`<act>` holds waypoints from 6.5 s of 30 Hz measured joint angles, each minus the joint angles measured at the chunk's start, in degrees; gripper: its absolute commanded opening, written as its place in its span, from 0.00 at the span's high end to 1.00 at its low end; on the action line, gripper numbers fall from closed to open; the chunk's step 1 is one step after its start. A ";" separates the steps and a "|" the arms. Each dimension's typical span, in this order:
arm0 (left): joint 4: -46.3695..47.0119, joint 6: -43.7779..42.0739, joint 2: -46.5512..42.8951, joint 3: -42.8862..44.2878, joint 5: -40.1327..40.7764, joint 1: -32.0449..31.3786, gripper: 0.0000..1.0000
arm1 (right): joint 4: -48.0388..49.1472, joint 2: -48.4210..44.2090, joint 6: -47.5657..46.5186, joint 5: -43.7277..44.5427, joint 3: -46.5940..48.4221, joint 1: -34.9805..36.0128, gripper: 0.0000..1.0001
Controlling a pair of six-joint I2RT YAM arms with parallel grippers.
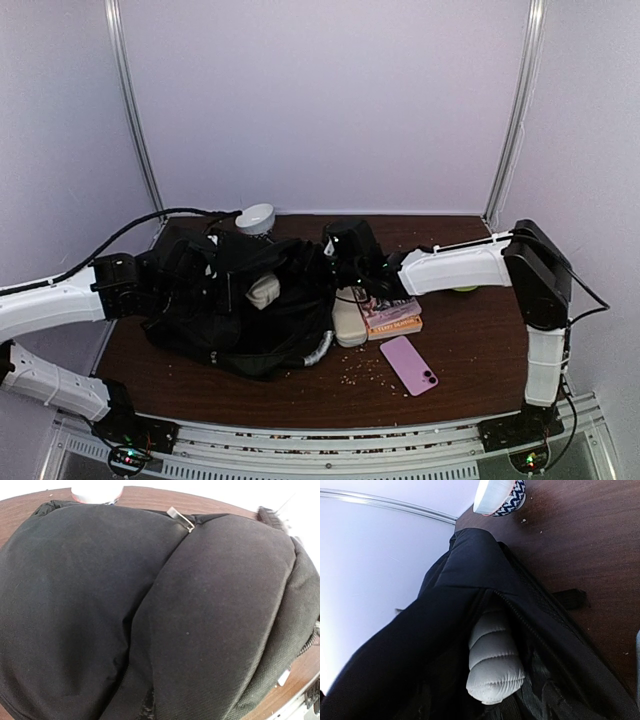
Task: Pack the student bag
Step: Place the stationery in the student bag, then pick up the stationery from the center of the board, then place the stationery in the student bag.
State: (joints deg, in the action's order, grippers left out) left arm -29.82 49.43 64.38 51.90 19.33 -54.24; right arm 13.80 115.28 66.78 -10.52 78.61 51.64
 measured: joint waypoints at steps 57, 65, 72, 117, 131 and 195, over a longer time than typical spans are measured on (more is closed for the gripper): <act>-4.98 1.31 -7.06 -7.54 4.02 7.17 1.00 | -34.12 -8.83 -34.53 15.87 -11.30 5.70 0.44; -3.61 1.29 -6.01 -7.87 3.02 7.32 1.00 | -38.10 -11.89 -41.13 13.55 -12.76 8.04 0.46; 0.07 0.96 1.53 -5.55 0.70 7.43 1.00 | -44.26 -13.90 -43.87 11.98 -12.85 10.95 0.27; -13.57 -0.63 -4.35 3.17 3.80 7.76 1.00 | -43.19 -33.42 -39.32 13.62 -18.51 13.97 0.46; -14.84 -0.76 -4.57 3.91 3.61 7.76 1.00 | -43.52 -16.63 -41.05 -4.98 1.62 17.16 0.46; 2.97 6.54 -4.37 -5.64 -5.42 8.48 1.00 | -36.15 19.12 -35.50 -8.68 30.69 15.34 0.11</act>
State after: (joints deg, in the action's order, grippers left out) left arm -26.85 55.96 60.01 46.26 13.91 -45.76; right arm -22.35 134.41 31.29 -19.20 109.30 66.98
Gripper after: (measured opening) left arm 0.060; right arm 0.865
